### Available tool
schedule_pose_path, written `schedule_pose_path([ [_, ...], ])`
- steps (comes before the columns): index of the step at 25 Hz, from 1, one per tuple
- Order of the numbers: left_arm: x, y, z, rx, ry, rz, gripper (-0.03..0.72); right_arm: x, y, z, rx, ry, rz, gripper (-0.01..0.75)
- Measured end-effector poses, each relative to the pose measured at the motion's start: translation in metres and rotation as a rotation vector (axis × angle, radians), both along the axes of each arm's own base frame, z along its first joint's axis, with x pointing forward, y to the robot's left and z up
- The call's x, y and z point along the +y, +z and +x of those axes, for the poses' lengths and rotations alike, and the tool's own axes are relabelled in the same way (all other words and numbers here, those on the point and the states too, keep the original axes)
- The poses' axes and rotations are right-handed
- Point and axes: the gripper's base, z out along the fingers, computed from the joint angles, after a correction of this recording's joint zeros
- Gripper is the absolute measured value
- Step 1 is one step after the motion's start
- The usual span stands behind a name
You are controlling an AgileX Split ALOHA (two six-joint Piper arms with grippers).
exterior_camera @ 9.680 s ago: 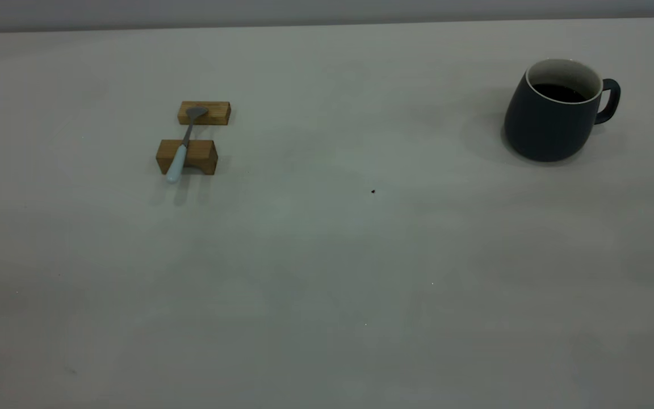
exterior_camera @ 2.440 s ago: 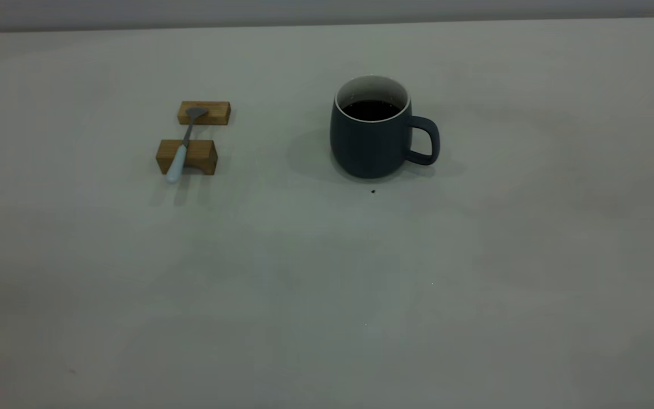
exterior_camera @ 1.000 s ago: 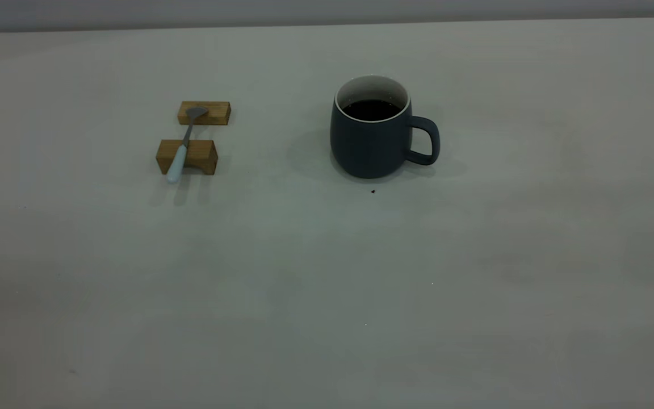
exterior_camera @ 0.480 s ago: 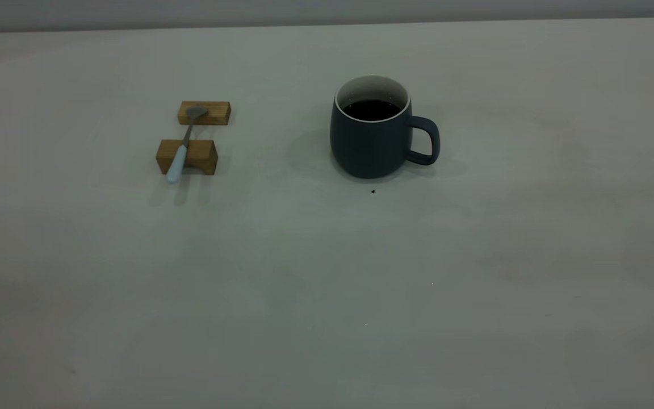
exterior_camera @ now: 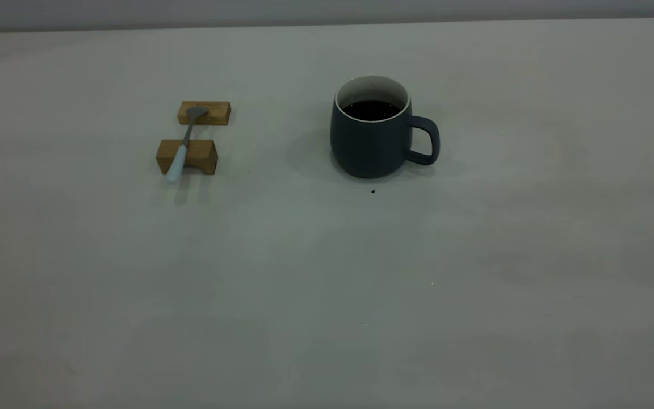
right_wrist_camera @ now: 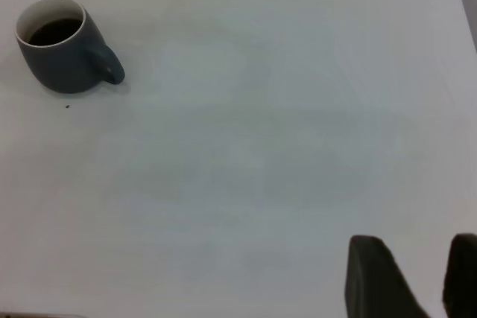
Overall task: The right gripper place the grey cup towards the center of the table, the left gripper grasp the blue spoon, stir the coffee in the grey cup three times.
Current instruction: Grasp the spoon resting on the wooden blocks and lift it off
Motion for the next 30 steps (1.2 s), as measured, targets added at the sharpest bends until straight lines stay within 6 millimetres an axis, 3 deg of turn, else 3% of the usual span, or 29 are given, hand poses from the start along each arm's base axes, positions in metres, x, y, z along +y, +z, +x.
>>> schedule_pose_path([
  [3,-0.002,-0.005,0.047,0.044,0.003,-0.012,0.592,0.0,0.0,0.0,0.0,0.0,0.0,0.24],
  [8,-0.007,-0.03,0.117,0.187,0.018,-0.071,0.594,0.0,0.0,0.0,0.0,0.0,0.0,0.24],
  [12,-0.014,-0.064,0.169,0.29,0.008,-0.079,0.594,0.0,0.0,0.0,0.0,0.0,0.0,0.24],
  [18,-0.047,-0.117,0.24,0.403,-0.076,-0.048,0.594,0.0,0.0,0.0,0.0,0.0,0.0,0.24],
  [24,-0.076,-0.173,0.284,0.502,-0.124,-0.025,0.594,0.0,0.0,0.0,0.0,0.0,0.0,0.24],
  [30,-0.093,-0.217,0.309,0.554,-0.138,-0.014,0.594,0.0,0.0,0.0,0.0,0.0,0.001,0.24],
])
